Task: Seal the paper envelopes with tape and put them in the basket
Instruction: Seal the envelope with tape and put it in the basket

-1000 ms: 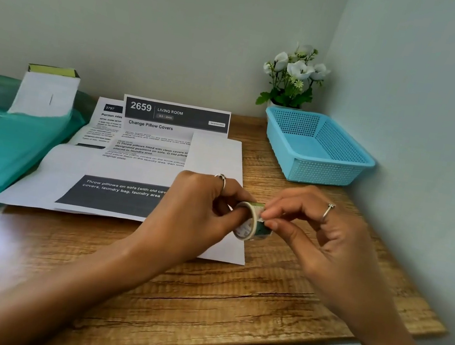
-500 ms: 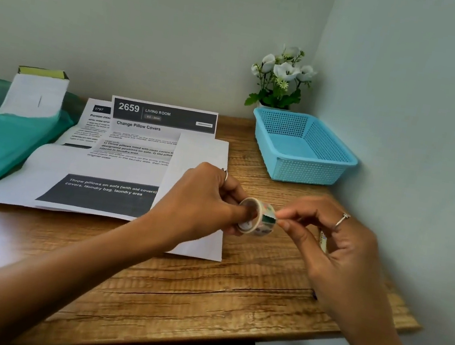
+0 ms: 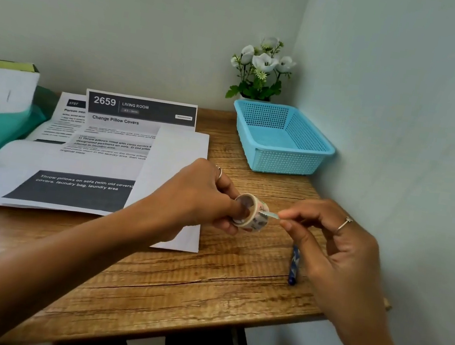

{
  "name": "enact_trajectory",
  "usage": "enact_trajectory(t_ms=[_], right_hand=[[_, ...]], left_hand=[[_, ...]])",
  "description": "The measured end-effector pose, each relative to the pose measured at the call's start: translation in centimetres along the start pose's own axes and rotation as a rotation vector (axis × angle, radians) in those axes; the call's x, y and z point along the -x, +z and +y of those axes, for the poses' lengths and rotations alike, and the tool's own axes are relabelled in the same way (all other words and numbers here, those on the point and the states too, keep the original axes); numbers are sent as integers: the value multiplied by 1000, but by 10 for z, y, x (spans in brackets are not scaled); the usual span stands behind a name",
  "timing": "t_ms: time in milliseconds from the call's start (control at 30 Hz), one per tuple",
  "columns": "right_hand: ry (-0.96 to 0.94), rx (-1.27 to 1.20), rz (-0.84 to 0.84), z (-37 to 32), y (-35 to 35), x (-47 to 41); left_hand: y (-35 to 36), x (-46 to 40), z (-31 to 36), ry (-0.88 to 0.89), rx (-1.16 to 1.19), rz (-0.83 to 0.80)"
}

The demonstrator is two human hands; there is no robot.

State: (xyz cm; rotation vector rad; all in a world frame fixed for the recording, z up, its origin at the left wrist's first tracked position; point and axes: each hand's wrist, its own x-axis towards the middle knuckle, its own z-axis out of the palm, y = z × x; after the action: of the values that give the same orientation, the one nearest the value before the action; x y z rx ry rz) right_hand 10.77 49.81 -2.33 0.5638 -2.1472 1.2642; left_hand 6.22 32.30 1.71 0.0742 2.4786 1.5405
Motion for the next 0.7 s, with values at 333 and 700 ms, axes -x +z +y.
enact_trajectory(t_ms=[333,700], right_hand=[[218,-108,37,-9,-9,-3],[358,-225,80,-7,-9,-9]], left_hand=[[-1,-3,-8,-77,-37,-23],[23,-4,-14,187,-290,23]])
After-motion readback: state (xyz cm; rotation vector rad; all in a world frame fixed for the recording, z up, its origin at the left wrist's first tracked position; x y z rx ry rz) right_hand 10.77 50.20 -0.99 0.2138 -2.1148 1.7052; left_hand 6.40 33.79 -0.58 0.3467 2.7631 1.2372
